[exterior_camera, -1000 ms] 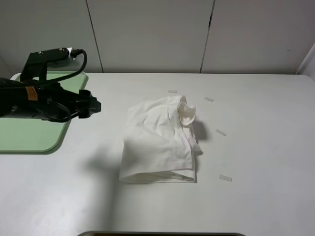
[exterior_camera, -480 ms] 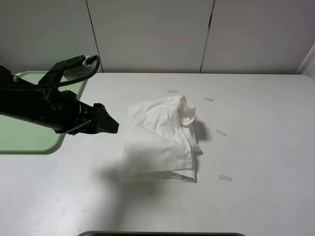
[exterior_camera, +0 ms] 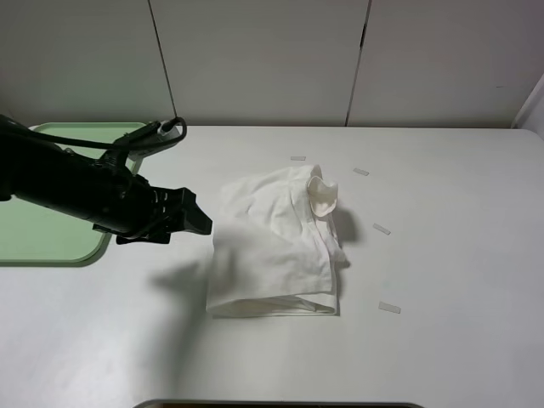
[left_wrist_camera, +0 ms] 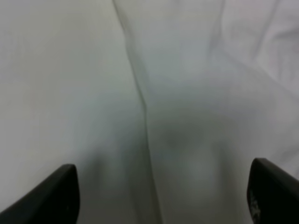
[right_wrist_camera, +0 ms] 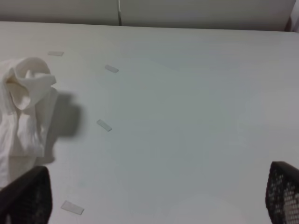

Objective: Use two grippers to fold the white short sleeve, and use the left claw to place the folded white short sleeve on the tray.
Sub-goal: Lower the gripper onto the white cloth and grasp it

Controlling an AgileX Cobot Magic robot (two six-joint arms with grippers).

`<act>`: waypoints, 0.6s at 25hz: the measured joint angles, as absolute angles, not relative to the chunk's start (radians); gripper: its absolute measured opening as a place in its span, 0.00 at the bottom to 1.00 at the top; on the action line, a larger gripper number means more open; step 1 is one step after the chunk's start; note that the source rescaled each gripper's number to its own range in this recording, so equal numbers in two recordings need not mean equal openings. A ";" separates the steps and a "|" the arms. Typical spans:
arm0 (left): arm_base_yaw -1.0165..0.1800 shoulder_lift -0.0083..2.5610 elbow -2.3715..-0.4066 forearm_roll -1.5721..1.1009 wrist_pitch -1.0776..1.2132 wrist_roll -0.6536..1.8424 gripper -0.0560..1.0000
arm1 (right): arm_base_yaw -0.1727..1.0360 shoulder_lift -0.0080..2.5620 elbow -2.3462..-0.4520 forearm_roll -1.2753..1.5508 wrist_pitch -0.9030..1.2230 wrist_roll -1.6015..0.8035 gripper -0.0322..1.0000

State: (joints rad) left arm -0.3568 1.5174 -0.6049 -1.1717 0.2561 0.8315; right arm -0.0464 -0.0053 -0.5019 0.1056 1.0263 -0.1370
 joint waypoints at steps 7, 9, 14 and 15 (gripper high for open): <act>-0.355 1.801 -0.746 -1.356 0.295 0.999 0.74 | -0.046 -0.005 -0.502 0.106 1.026 -0.137 1.00; -0.354 1.858 -0.786 -1.372 0.316 1.008 0.74 | -0.046 -0.005 -0.502 0.106 1.026 -0.137 1.00; -0.384 1.976 -0.871 -1.382 0.313 1.013 0.74 | -0.046 -0.005 -0.502 0.106 1.026 -0.137 1.00; -0.393 1.995 -0.883 -1.382 0.312 1.013 0.74 | -0.046 -0.005 -0.502 0.106 1.026 -0.137 1.00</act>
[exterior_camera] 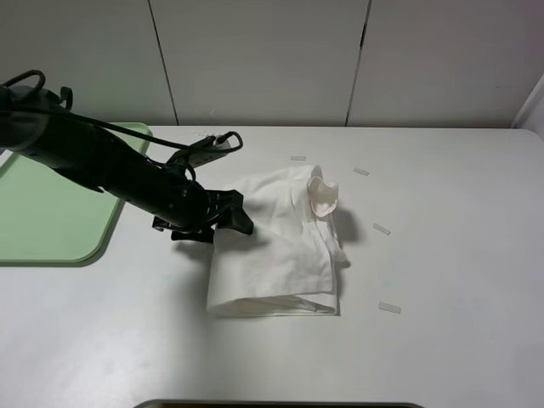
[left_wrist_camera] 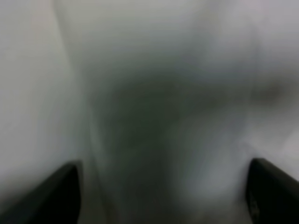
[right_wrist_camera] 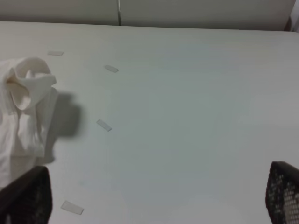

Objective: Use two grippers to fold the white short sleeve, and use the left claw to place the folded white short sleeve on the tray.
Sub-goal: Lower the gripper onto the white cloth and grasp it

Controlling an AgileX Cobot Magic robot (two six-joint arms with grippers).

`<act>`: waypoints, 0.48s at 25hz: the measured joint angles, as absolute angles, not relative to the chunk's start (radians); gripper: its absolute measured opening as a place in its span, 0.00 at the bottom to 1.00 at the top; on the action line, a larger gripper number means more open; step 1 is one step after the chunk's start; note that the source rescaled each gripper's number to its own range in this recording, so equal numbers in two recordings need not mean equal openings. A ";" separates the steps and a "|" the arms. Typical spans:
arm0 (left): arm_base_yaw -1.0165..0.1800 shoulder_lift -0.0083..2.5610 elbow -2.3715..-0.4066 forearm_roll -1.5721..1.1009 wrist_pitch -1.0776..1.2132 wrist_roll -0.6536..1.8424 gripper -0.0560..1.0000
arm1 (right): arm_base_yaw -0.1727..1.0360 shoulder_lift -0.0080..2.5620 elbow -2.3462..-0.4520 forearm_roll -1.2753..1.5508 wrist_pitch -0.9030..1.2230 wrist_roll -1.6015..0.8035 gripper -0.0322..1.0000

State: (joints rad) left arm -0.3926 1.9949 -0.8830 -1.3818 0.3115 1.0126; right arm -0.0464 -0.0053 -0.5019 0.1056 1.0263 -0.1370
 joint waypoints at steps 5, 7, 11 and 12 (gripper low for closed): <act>-0.425 2.054 -0.957 -1.409 0.317 1.012 0.70 | -0.046 -0.005 -0.502 0.106 1.026 -0.137 1.00; -0.430 2.063 -0.972 -1.409 0.323 1.012 0.58 | -0.046 -0.005 -0.502 0.106 1.026 -0.137 1.00; -0.430 2.067 -1.003 -1.355 0.340 1.011 0.19 | -0.046 -0.005 -0.502 0.106 1.026 -0.137 1.00; -0.430 2.067 -1.009 -1.326 0.341 1.009 0.19 | -0.046 -0.005 -0.502 0.106 1.026 -0.137 1.00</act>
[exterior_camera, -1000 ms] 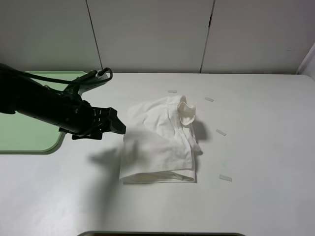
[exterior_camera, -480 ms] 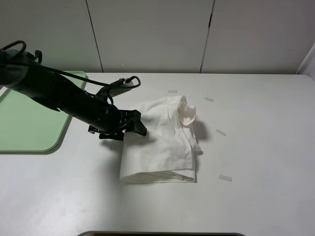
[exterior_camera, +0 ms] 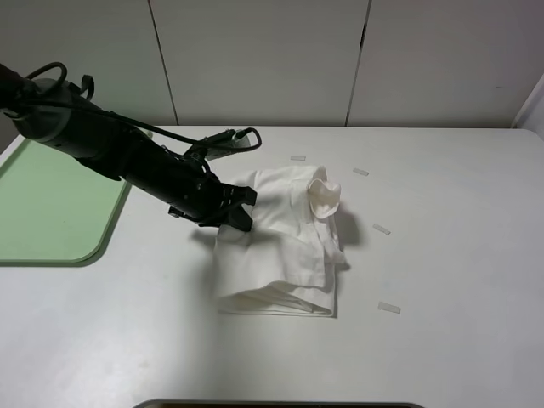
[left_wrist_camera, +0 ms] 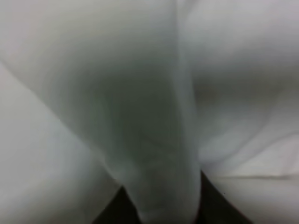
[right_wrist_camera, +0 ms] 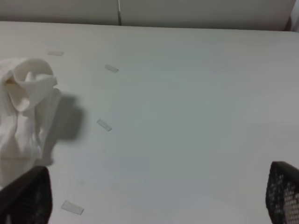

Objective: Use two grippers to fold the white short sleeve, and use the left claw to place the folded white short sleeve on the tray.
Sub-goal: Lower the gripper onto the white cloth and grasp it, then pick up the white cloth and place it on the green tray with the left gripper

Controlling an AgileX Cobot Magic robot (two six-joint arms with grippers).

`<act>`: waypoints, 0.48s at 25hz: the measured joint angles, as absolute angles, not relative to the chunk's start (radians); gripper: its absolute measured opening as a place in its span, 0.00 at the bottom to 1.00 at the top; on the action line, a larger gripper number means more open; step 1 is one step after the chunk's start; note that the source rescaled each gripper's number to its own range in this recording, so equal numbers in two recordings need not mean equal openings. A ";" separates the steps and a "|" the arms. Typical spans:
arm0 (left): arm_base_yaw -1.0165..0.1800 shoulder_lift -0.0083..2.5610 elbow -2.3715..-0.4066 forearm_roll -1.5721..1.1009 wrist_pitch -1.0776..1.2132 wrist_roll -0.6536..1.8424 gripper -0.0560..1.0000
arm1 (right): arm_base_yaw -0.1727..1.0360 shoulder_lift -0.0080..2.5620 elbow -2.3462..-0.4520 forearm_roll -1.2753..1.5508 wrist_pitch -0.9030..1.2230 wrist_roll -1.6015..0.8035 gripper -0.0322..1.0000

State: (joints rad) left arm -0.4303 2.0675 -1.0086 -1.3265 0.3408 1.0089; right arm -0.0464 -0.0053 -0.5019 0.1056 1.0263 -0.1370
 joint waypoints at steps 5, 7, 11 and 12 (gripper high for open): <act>-0.431 2.043 -1.039 -1.137 0.342 0.962 0.19 | -0.046 -0.005 -0.502 0.106 1.026 -0.137 1.00; -0.431 2.018 -1.059 -1.001 0.342 0.917 0.19 | -0.046 -0.005 -0.502 0.106 1.026 -0.137 1.00; -0.409 1.919 -1.114 -0.378 0.368 0.653 0.19 | -0.046 -0.005 -0.502 0.106 1.026 -0.137 1.00; -0.397 1.900 -1.122 -0.246 0.372 0.593 0.19 | -0.046 -0.005 -0.502 0.106 1.026 -0.137 1.00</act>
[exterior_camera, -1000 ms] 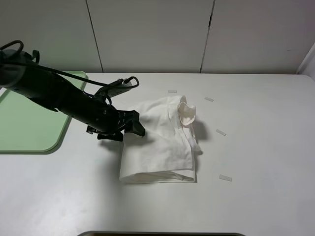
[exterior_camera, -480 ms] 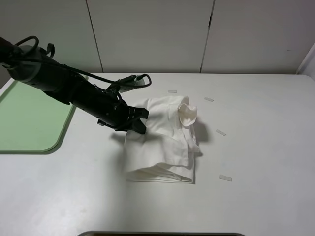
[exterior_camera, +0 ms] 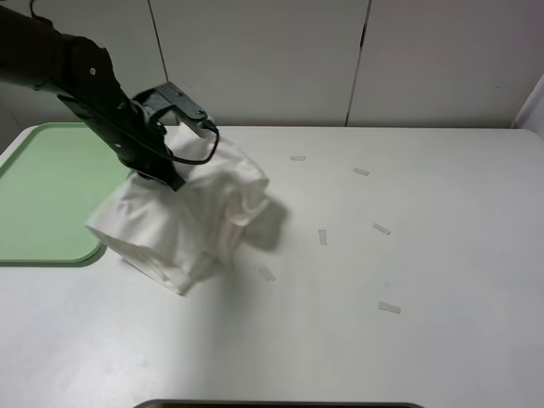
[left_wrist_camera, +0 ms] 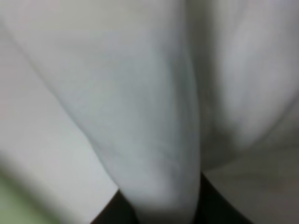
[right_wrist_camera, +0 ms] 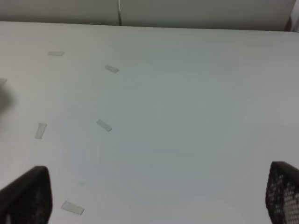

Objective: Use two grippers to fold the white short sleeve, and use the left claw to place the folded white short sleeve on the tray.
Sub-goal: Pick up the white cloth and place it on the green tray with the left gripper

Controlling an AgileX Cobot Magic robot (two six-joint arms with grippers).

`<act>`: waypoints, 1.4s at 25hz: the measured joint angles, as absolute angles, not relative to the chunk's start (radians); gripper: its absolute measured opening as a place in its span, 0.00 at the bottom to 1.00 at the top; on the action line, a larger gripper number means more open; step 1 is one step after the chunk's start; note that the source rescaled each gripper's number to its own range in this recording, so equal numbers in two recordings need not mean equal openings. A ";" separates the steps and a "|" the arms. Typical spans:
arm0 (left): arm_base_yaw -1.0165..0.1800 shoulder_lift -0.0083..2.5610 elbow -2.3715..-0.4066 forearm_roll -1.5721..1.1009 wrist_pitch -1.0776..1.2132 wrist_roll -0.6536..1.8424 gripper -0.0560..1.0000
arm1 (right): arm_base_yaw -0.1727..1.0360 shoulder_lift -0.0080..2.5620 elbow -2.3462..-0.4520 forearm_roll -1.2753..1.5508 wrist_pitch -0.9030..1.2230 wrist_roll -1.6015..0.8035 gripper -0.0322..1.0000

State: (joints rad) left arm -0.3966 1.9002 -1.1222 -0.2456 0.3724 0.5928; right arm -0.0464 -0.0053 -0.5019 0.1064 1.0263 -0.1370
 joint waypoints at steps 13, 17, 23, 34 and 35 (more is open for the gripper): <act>-0.070 1.853 -1.136 0.705 0.376 0.043 0.19 | -0.046 -0.005 -0.502 0.106 1.026 -0.137 1.00; 0.019 1.853 -1.134 0.787 0.415 0.029 0.19 | -0.046 -0.005 -0.502 0.106 1.026 -0.137 1.00; 0.090 1.853 -1.099 0.803 0.421 0.029 0.18 | -0.046 -0.005 -0.502 0.108 1.026 -0.137 1.00; 0.112 1.846 -1.087 0.811 0.374 -0.017 0.86 | -0.046 -0.005 -0.502 0.108 1.026 -0.137 1.00; 0.112 1.846 -1.087 0.811 0.374 -0.017 0.86 | -0.046 -0.005 -0.502 0.108 1.026 -0.137 1.00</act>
